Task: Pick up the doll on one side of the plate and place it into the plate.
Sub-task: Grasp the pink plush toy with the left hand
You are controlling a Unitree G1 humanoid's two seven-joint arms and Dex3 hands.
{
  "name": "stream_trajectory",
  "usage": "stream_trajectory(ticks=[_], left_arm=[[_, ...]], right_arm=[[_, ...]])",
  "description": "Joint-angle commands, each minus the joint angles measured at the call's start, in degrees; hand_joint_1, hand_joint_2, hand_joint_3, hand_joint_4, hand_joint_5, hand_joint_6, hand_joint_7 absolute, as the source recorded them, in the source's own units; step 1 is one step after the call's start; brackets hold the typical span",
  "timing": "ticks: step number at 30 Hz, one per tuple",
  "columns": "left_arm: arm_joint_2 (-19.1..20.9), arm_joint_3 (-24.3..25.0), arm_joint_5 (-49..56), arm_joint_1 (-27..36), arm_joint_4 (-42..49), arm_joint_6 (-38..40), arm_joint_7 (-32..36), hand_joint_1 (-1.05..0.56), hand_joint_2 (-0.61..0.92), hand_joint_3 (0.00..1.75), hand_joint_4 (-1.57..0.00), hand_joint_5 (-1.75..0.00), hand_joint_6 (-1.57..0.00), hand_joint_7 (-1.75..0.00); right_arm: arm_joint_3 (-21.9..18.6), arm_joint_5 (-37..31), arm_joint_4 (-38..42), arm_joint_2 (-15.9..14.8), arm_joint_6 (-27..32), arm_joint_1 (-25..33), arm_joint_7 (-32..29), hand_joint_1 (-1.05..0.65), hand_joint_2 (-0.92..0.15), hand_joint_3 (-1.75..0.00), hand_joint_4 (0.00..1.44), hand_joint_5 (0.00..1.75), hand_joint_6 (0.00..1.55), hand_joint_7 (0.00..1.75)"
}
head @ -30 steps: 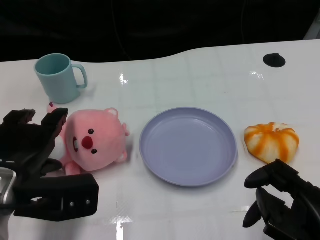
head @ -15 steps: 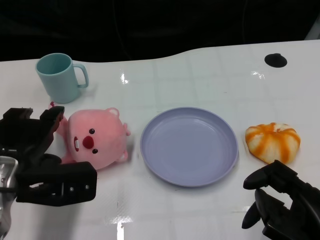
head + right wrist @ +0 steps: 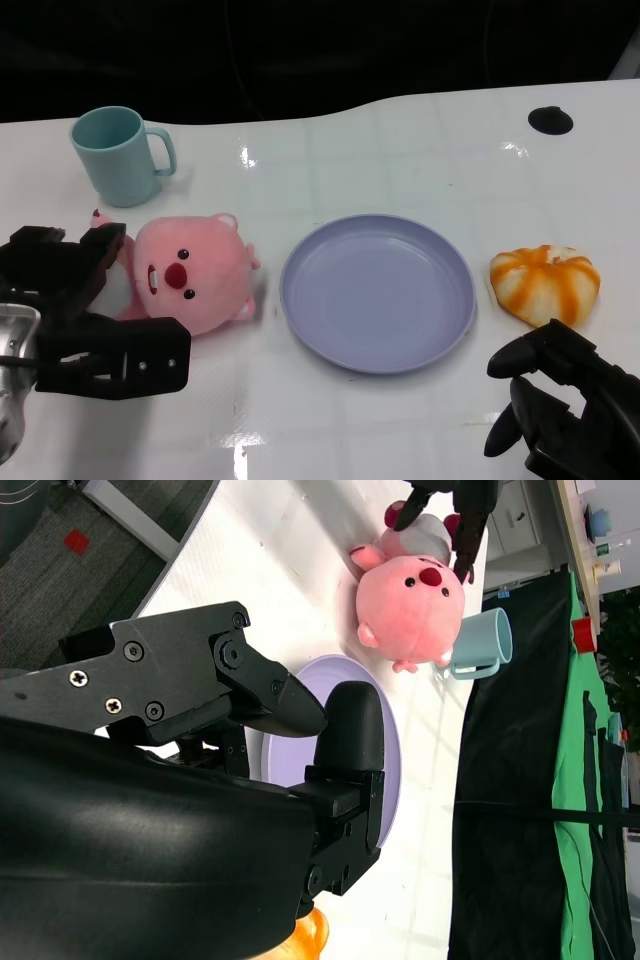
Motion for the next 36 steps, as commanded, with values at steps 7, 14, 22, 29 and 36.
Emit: stream_trajectory(ticks=[7,14,22,29,36], left_arm=[[0.18,-3.67,-0.47,-3.42,6.51,-1.58,4.4,-0.8,0.89,0.0,-0.02,-0.14,-0.09,-0.01],[-1.37,-6.17,-1.96,-7.69,16.1,-3.96,7.33,-0.79,0.9,0.0,-0.04,-0.13,-0.08,0.0],[-2.83,-8.31,-4.51,-11.29,25.04,-6.0,9.16,-0.69,0.89,0.0,-0.09,-0.12,-0.13,-0.02],[-3.56,-10.2,-5.35,-13.78,31.96,-7.95,12.91,-0.52,0.84,0.0,-0.21,-0.13,-0.23,-0.03],[-4.88,-10.43,-7.77,-15.12,37.2,-10.29,16.43,-0.18,0.88,0.01,-0.59,-0.14,-0.54,-0.04]], right_arm=[[-0.39,-0.03,-0.8,-0.75,0.27,0.0,-0.18,-0.27,-0.92,-0.7,0.47,1.75,0.32,1.71],[-0.38,0.01,-1.07,-0.74,0.35,0.21,-0.18,-0.27,-0.92,-0.69,0.47,1.75,0.33,1.7],[-0.3,0.07,-1.49,-0.69,0.67,0.31,-0.35,-0.27,-0.92,-0.69,0.47,1.75,0.32,1.7],[-0.42,0.21,-1.35,-0.68,0.7,0.2,-0.32,-0.27,-0.92,-0.69,0.47,1.75,0.32,1.69],[-0.13,-0.37,-1.6,-0.7,0.78,0.33,-0.68,-0.27,-0.92,-0.68,0.47,1.75,0.33,1.69]])
